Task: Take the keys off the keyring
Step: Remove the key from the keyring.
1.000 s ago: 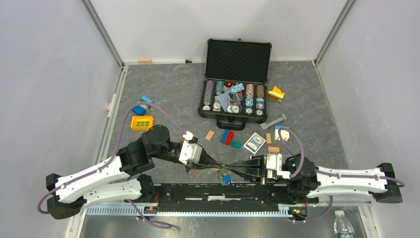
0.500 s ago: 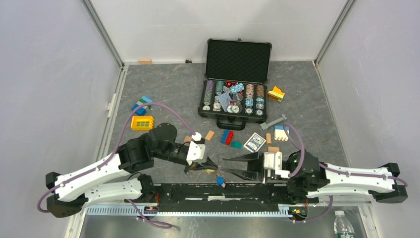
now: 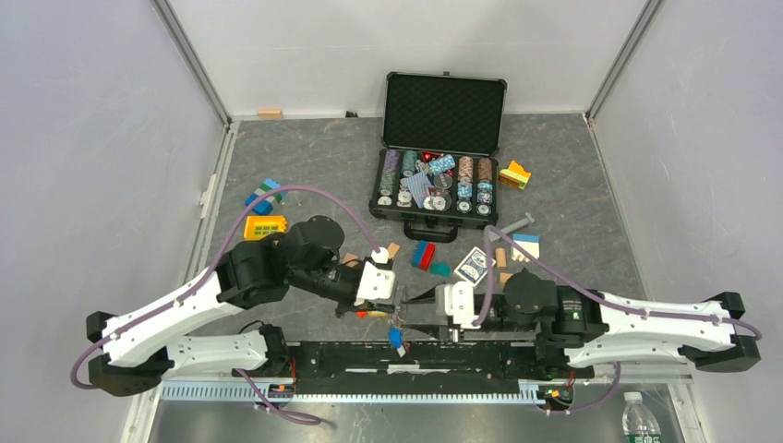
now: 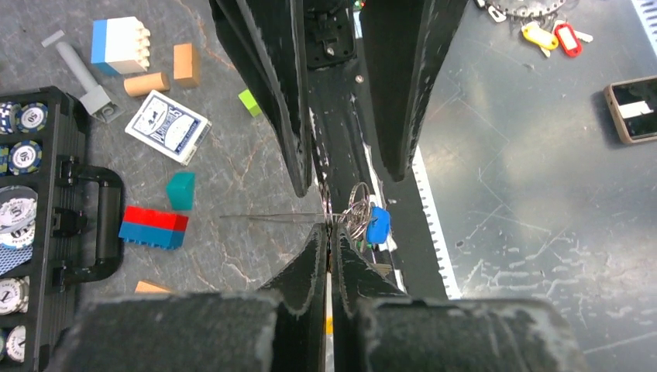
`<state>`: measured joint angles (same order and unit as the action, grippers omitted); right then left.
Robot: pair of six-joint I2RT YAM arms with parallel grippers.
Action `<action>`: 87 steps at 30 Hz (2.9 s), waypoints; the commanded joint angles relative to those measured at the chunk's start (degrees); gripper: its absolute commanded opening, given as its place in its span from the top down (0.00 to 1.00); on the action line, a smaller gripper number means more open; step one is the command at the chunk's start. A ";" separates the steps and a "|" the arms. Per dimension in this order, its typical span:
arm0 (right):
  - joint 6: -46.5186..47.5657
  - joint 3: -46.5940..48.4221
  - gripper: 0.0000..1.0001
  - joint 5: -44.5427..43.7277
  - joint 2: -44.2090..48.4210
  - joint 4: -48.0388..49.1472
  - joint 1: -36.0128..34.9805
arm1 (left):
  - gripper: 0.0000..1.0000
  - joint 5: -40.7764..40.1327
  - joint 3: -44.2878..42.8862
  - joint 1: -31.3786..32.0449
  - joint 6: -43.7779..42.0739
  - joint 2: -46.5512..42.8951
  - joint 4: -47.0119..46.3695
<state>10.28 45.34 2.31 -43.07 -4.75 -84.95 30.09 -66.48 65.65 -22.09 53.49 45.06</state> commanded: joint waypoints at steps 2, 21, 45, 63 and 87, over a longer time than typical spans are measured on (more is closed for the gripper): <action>-1.31 1.59 0.53 -1.06 -1.78 -2.70 0.04 | 0.98 -0.84 -6.10 0.17 -5.47 1.84 7.41; -2.20 1.16 0.64 -5.83 -6.34 2.08 0.04 | 0.98 0.41 -8.33 0.18 -7.61 4.59 11.49; -1.44 0.73 0.79 -5.60 -8.82 3.95 0.09 | 0.98 1.03 -7.82 0.22 -7.09 4.28 11.51; -0.27 -3.72 1.00 -6.35 -3.10 12.19 0.04 | 0.78 -0.46 -3.34 0.24 -3.44 0.17 5.03; 0.26 -5.94 1.00 -6.61 0.33 15.82 0.04 | 0.86 -0.12 -1.40 0.18 -2.82 0.51 3.50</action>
<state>9.54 39.57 -3.07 -44.95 4.73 -84.97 29.06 -68.07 65.65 -27.33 54.02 50.37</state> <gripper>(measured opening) 0.007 0.140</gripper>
